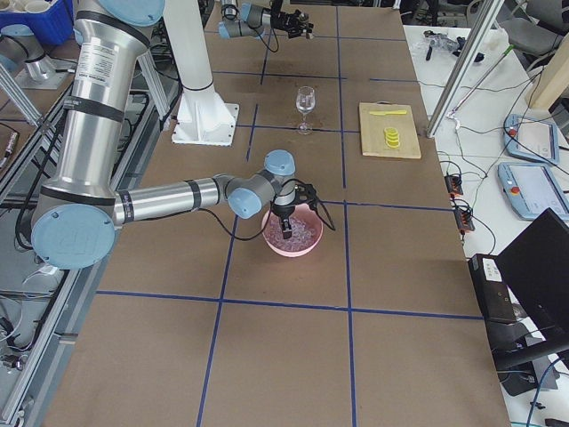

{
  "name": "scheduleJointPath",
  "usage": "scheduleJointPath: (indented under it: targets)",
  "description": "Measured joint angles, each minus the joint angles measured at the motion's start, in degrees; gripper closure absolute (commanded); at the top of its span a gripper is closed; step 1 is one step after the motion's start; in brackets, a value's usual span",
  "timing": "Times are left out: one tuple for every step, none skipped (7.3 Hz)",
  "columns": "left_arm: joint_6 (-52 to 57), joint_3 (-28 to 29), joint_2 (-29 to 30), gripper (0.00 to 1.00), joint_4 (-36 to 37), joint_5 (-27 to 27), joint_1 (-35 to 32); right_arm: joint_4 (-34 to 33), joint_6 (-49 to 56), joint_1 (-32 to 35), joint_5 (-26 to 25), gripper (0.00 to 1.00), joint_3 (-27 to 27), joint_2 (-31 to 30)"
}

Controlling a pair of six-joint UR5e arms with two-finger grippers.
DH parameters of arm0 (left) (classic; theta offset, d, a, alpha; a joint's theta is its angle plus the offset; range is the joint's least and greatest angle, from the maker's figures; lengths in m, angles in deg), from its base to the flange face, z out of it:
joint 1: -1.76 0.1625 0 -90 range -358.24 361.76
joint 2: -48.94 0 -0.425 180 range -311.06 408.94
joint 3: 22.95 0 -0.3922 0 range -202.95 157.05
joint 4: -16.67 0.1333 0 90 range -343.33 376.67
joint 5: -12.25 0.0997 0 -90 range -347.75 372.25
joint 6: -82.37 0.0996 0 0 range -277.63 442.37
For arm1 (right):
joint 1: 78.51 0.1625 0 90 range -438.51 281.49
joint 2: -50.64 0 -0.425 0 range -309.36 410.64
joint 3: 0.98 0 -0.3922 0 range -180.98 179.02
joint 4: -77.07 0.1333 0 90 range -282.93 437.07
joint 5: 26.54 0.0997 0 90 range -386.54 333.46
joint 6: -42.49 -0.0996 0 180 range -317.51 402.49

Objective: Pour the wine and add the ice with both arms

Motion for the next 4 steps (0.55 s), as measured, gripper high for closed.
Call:
scheduleJointPath:
  targets:
    - [0.0,0.21,0.0,1.0,-0.01,0.02,0.0,-0.05,0.18,0.58,0.09,0.35,-0.04,0.08]
    - [0.0,0.36,0.0,1.0,-0.03,0.02,0.0,-0.07,0.25,1.0,0.16,0.36,-0.06,0.19]
    - [0.0,0.45,0.0,1.0,-0.07,0.05,0.0,-0.07,0.27,1.19,0.17,0.37,-0.07,0.27]
    - [0.0,0.51,0.0,1.0,-0.09,0.06,0.0,-0.07,0.28,1.22,0.17,0.39,-0.1,0.39]
